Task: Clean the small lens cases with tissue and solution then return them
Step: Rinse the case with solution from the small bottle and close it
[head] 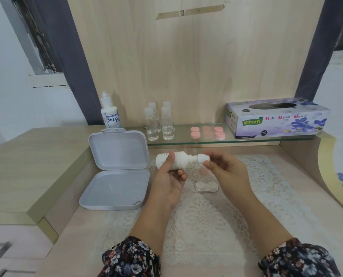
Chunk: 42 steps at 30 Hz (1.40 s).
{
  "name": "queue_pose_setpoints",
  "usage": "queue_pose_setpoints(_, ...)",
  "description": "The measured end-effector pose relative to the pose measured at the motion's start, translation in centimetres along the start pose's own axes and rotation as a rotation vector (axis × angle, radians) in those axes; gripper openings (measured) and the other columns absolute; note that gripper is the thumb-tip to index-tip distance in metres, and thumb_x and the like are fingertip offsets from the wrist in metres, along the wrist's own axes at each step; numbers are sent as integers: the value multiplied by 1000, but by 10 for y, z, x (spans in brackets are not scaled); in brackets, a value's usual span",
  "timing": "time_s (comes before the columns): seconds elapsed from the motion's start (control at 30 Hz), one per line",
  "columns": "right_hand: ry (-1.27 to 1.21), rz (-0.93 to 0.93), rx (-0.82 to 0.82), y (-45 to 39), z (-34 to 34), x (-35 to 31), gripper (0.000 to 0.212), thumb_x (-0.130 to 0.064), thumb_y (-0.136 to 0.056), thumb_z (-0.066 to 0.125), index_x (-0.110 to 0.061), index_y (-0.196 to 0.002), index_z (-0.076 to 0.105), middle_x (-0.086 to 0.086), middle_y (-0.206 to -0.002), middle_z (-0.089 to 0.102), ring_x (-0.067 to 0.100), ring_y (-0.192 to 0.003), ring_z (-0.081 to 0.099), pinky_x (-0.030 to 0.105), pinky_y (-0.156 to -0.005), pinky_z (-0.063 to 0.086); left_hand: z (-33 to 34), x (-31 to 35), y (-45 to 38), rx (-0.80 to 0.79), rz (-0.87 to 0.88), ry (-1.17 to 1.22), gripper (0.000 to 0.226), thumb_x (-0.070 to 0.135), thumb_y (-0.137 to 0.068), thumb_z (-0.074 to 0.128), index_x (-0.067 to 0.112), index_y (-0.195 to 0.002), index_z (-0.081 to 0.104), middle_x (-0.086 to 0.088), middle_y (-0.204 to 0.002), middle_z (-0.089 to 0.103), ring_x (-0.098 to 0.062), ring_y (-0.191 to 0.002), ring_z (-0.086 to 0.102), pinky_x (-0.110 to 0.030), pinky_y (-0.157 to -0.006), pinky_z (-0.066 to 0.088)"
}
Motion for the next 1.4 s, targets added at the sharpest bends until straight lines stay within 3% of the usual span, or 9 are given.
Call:
queue_pose_setpoints(0.17, 46, -32, -24, 1, 1, -2, 30, 3, -83, 68, -23, -97, 71, -7, -90, 73, 1, -84, 67, 10, -71, 49, 1, -1, 1, -10, 0, -10, 41, 27, -76, 71, 7, -109, 57, -6, -72, 64, -9, -48, 45, -20, -44, 42)
queue_pose_setpoints(0.4, 218, -38, -10, 0, -2, 1, 8, -27, -90, 64, -32, -87, 70, -5, -75, 71, 6, -65, 64, 18, -66, 51, 4, -4, 2, -24, -13, -27, 56, 28, -70, 73, 6, -117, 54, -6, -73, 61, -10, -47, 46, -20, -43, 42)
queue_pose_setpoints(0.57, 327, -10, 12, 4, -7, 1, 51, -58, -86, 46, -17, -70, 71, -2, -62, 66, 8, -57, 58, 16, -55, 45, 2, -1, 3, -18, -11, 11, 48, 27, -72, 73, 8, -112, 55, -6, -72, 63, -10, -49, 45, -20, -44, 43)
queue_pose_setpoints(0.7, 309, -42, -28, 5, -4, -1, 10, -34, -92, 59, -36, -99, 67, -1, -74, 68, 17, -68, 60, 28, -65, 49, 2, 0, 3, -12, -7, 10, 49, 28, -72, 72, 8, -114, 55, -6, -72, 65, -10, -49, 45, -20, -44, 43)
queue_pose_setpoints(0.8, 332, -78, -91, 6, 1, -1, 26, -25, -91, 62, -42, -111, 62, 0, -77, 67, 8, -68, 57, 19, -67, 46, 2, -1, 2, -22, -7, 1, 53, 28, -71, 73, 7, -117, 54, -7, -74, 65, -10, -49, 46, -20, -45, 43)
queue_pose_setpoints(0.9, 318, -64, -83, 6, 2, -1, 18, -30, -91, 62, -47, -97, 62, 1, -79, 69, 9, -69, 59, 19, -64, 47, 4, -2, 2, -42, -4, -16, 51, 28, -72, 72, 6, -114, 54, -7, -75, 64, -10, -49, 46, -20, -44, 43)
queue_pose_setpoints(1.03, 300, -53, -26, 2, -1, 2, 11, -31, -92, 61, -41, -90, 62, -5, -77, 70, 9, -71, 63, 30, -71, 52, 6, -4, 3, -80, -54, -79, 49, 39, -75, 66, 5, -109, 59, -8, -75, 64, -13, -54, 50, -22, -48, 42)
queue_pose_setpoints(1.17, 232, -70, 74, -2, -10, 0, 9, -27, -96, 55, -30, -94, 63, -6, -72, 68, 2, -60, 58, 13, -63, 47, 2, 0, 1, -85, -7, -201, 38, 29, -84, 67, 11, -115, 55, -9, -91, 62, -16, -64, 56, -26, -53, 44)
queue_pose_setpoints(1.4, 107, -23, 170, -7, -22, 2, 17, -25, -97, 54, -14, -95, 67, -1, -75, 68, 4, -59, 57, 11, -55, 43, 12, 3, 3, -211, 100, -520, 35, 7, -76, 73, 9, -106, 57, -11, -99, 65, -19, -74, 60, -25, -59, 49)
Point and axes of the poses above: each hand's wrist, its own y-axis away from the middle knuckle, its own z-axis out of the palm, x = y × z, the point moved 7 cm from there along -y, towards the middle knuckle
